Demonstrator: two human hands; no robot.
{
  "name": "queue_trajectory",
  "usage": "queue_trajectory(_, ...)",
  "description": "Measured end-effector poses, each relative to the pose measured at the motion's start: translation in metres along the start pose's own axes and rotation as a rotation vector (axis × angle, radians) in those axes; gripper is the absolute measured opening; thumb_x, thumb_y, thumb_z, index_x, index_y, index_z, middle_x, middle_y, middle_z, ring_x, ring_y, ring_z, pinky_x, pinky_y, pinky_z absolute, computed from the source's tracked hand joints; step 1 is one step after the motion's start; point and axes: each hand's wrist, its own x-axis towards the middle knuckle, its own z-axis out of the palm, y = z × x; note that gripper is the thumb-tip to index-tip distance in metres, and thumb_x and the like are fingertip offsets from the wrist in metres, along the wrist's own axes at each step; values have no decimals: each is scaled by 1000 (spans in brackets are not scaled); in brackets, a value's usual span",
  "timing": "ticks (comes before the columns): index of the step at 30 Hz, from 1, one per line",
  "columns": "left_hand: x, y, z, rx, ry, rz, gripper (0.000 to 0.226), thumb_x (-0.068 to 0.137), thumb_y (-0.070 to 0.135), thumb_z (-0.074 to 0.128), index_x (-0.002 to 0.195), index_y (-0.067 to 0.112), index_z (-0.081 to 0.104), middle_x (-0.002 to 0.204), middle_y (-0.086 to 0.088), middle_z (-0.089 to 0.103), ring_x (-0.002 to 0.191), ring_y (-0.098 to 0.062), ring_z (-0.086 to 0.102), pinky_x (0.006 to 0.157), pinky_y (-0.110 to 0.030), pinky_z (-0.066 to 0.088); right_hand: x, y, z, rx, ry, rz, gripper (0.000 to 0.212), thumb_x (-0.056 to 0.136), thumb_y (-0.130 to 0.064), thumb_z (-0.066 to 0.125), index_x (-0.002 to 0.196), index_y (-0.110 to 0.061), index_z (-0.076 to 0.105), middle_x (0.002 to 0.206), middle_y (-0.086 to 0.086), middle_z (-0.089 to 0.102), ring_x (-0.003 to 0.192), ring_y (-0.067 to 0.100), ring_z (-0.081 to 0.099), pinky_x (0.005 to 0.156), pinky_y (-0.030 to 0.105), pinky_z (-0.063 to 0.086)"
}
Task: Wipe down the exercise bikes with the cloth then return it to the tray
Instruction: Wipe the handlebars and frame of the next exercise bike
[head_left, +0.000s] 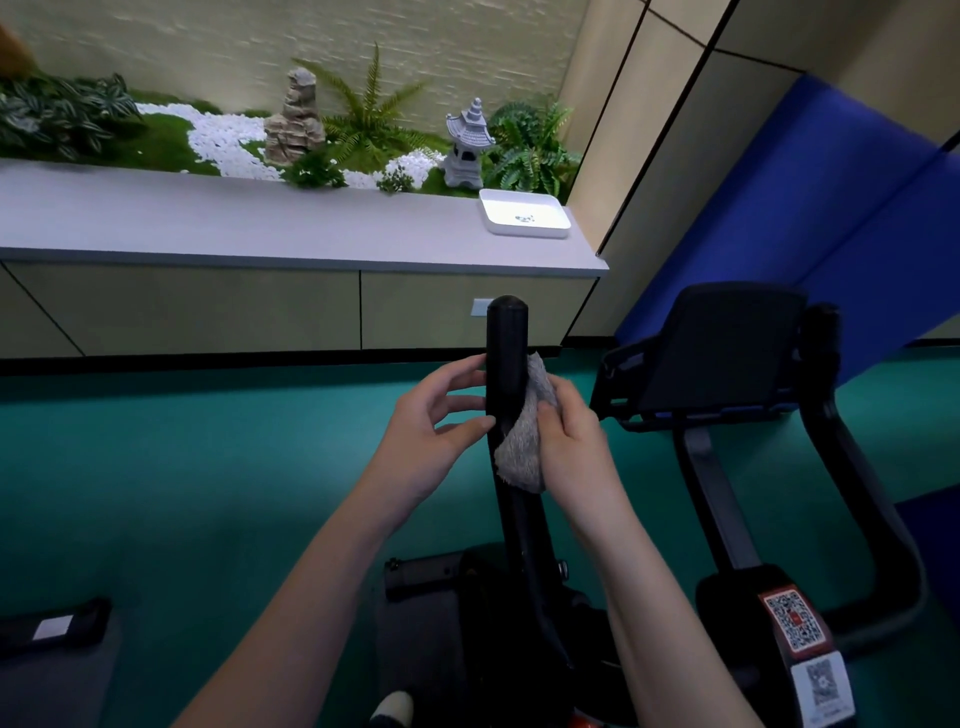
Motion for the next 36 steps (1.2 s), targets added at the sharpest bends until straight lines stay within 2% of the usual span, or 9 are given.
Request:
queue_trajectory(6, 5, 1, 6, 15, 55, 4, 49, 81, -11, 63, 116, 22, 59, 106, 4, 65, 91, -11, 63, 80, -21, 53, -24, 8, -18, -200, -42, -43, 30, 99, -8, 41, 121, -14, 61, 91, 2, 67, 81, 10, 60, 60, 12, 40)
queue_trajectory(8, 6, 0, 6, 14, 55, 2, 49, 81, -11, 63, 115, 24, 59, 106, 3, 66, 91, -12, 63, 80, -22, 54, -35, 8, -23, -230, 49, -113, 28, 96, -5, 47, 116, -13, 65, 84, -7, 67, 73, -1, 57, 62, 3, 39)
queue_trajectory(12, 6, -1, 6, 12, 60, 3, 49, 81, -10, 63, 119, 20, 60, 108, 0, 67, 94, -16, 65, 85, -27, 54, -41, -5, -16, -291, 226, -385, 33, 90, 8, 52, 117, -5, 65, 109, -1, 61, 98, -2, 52, 90, 1, 34)
queue_trajectory(15, 3, -2, 7, 15, 70, -2, 51, 80, -11, 64, 113, 27, 60, 103, 9, 67, 92, -13, 65, 85, -29, 54, -39, -9, -9, -374, 143, -459, 30, 88, 7, 56, 116, -1, 66, 115, 11, 61, 107, 22, 53, 97, 13, 33)
queue_trajectory(19, -4, -2, 5, -7, 73, -17, 49, 81, -12, 61, 115, 23, 59, 106, 2, 66, 91, -12, 65, 78, -23, 53, -52, -1, -23, -409, 13, -505, 31, 81, 13, 61, 105, -3, 72, 104, 7, 65, 101, 20, 55, 93, 1, 31)
queue_trajectory(25, -18, -4, 13, -95, 111, -106, 41, 85, -12, 57, 119, 11, 56, 111, -10, 62, 91, -19, 61, 80, -32, 56, -32, -22, -36, -393, 32, -633, 28, 82, 7, 61, 104, -6, 72, 102, 4, 70, 98, 21, 60, 89, 17, 43)
queue_trajectory(28, -31, -8, 19, -138, 141, -144, 36, 86, -10, 56, 119, 4, 55, 109, -11, 61, 85, -14, 61, 77, -29, 57, -24, -26, -24, -480, -93, -693, 30, 79, 13, 57, 100, -4, 72, 99, 8, 71, 98, 29, 57, 90, 27, 44)
queue_trajectory(32, -39, -11, 21, -151, 170, -144, 35, 88, -10, 54, 118, 8, 55, 108, -10, 61, 83, -13, 62, 71, -24, 57, -36, -9, -31, -457, -180, -749, 32, 76, 15, 59, 94, -7, 73, 95, 4, 72, 91, 27, 57, 86, 25, 43)
queue_trajectory(36, -37, -9, 17, -130, 180, -147, 35, 87, -8, 58, 115, 14, 56, 111, -11, 62, 90, -19, 62, 74, -27, 58, -29, -26, -37, -337, -98, -747, 34, 76, 7, 56, 98, -12, 74, 96, -8, 69, 96, 24, 64, 86, 22, 43)
